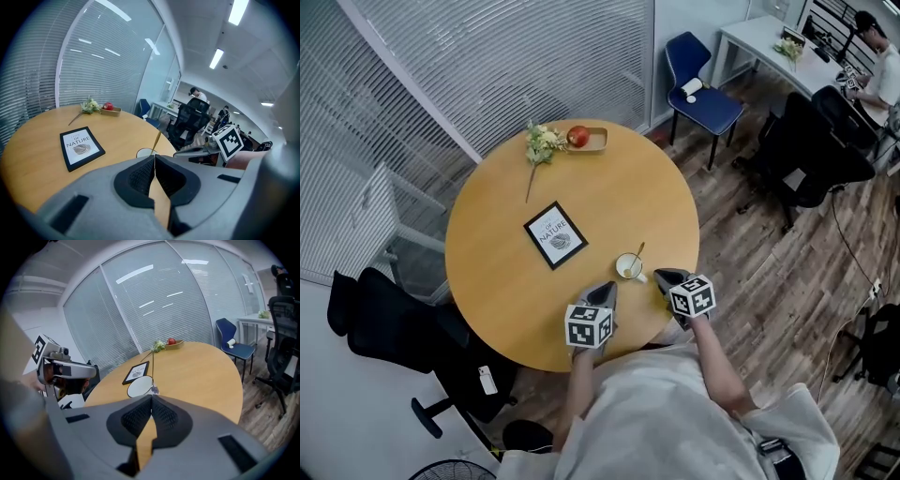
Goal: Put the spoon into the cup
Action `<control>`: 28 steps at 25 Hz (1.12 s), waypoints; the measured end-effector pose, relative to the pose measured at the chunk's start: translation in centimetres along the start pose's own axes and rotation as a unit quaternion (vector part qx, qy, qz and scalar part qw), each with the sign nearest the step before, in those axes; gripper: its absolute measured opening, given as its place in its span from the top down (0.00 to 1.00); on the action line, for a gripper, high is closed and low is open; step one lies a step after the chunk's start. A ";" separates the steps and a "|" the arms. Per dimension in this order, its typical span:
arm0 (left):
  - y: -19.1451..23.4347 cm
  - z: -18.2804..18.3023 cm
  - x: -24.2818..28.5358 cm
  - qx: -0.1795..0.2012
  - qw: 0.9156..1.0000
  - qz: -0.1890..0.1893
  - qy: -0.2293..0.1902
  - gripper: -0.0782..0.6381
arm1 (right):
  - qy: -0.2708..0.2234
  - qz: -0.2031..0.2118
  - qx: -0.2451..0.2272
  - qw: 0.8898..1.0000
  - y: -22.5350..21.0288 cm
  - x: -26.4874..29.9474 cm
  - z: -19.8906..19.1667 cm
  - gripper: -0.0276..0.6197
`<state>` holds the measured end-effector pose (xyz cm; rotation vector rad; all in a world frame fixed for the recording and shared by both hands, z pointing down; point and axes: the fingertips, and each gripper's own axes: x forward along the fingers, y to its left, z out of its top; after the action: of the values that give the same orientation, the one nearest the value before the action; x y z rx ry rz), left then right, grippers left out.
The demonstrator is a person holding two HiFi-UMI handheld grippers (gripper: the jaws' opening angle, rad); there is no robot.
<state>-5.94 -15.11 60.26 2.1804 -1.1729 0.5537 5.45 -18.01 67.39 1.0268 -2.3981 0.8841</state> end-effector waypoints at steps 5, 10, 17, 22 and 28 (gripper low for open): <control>0.4 -0.1 -0.1 0.000 1.000 0.002 0.001 0.88 | 0.003 0.005 -0.004 1.000 0.2 0.5 0.3 0.96; 0.8 0.1 -0.2 0.000 1.000 0.004 0.000 0.88 | 0.002 0.006 -0.014 1.000 0.4 0.9 0.6 0.96; 1.2 0.1 -0.2 0.000 1.000 0.005 0.003 0.88 | -0.002 -0.001 -0.012 1.000 0.0 1.1 1.1 0.96; 1.2 0.2 0.0 -0.001 1.000 0.004 0.004 0.88 | -0.006 -0.002 -0.010 1.000 -0.1 0.9 1.2 0.96; 0.8 -0.3 0.5 0.001 1.000 -0.001 0.012 0.88 | -0.010 -0.006 -0.003 1.000 -0.7 0.8 1.1 0.96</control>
<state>-6.37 -15.58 61.05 2.1709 -1.1584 0.5797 5.31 -19.49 67.34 1.0505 -2.4074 0.8666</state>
